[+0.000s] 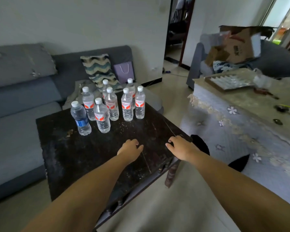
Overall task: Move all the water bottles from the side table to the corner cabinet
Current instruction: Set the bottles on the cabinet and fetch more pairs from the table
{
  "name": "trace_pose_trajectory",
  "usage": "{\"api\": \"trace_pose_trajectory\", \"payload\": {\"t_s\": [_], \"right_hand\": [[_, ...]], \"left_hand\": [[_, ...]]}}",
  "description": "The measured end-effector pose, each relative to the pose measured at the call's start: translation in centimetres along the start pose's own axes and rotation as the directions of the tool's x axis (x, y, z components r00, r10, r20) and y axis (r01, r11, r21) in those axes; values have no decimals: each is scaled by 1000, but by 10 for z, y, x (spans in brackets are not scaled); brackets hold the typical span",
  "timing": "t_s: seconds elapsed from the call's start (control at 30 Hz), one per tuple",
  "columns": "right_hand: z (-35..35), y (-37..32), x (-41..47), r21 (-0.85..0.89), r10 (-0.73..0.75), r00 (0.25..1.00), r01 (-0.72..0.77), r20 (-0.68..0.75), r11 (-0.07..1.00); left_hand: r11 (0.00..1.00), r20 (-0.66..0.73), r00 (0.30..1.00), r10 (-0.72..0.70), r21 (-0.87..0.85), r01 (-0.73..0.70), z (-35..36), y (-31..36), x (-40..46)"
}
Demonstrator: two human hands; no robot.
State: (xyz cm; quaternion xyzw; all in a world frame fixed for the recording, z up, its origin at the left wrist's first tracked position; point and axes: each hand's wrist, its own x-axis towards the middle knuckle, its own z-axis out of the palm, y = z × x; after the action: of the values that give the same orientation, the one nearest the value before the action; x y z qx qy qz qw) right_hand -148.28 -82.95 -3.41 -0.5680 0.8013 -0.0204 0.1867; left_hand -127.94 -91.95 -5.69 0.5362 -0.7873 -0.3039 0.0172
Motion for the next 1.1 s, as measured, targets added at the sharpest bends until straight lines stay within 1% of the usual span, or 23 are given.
{"api": "trace_pose_trajectory", "payload": {"t_s": [0.1, 0.23, 0.37, 0.53, 0.63, 0.7, 0.77, 0.8, 0.87, 0.93, 1.0, 1.03, 1.1], "right_hand": [[-2, 1, 47, -3, -26, 999, 26, 29, 1000], [-12, -2, 124, 15, -51, 998, 50, 24, 999], [-25, -7, 194, 50, -66, 998, 64, 22, 997], [-21, -15, 250, 111, -81, 996, 77, 28, 991], [-14, -15, 286, 165, -81, 994, 67, 77, 984], [-10, -15, 310, 220, -78, 992, 55, 96, 974], [-6, -15, 336, 264, -84, 990, 53, 109, 963], [-3, -15, 346, 304, -93, 990, 57, 107, 951], [1, -19, 366, 436, -133, 986, 77, 99, 897], [5, -24, 385, 608, -211, 974, 120, 80, 785], [14, -28, 400, 725, -300, 954, 190, 25, 662], [18, -30, 402, 739, -324, 946, 241, -33, 629], [27, -34, 408, 701, -347, 929, 334, -129, 630]], "left_hand": [[999, -17, 999, -43, -19, 42, -9, -2, 40], [997, -61, 995, -72, -23, 71, -28, -9, 108], [993, -64, 993, -100, -73, 95, -44, -10, 164], [974, -53, 987, -152, -175, 140, -46, -12, 217], [932, -34, 970, -241, -289, 221, -40, -14, 243], [876, -52, 943, -330, -390, 285, -36, -17, 259], [805, -78, 899, -432, -484, 345, -32, -20, 272], [773, -94, 881, -464, -528, 351, -29, -21, 276], [745, -142, 868, -476, -589, 312, -24, -20, 285], [709, -198, 848, -491, -657, 257, -20, -18, 299], [625, -244, 792, -560, -752, 211, -16, -14, 318], [586, -259, 760, -596, -787, 191, -15, -11, 323], [535, -276, 698, -661, -825, 181, -10, -7, 335]]}}
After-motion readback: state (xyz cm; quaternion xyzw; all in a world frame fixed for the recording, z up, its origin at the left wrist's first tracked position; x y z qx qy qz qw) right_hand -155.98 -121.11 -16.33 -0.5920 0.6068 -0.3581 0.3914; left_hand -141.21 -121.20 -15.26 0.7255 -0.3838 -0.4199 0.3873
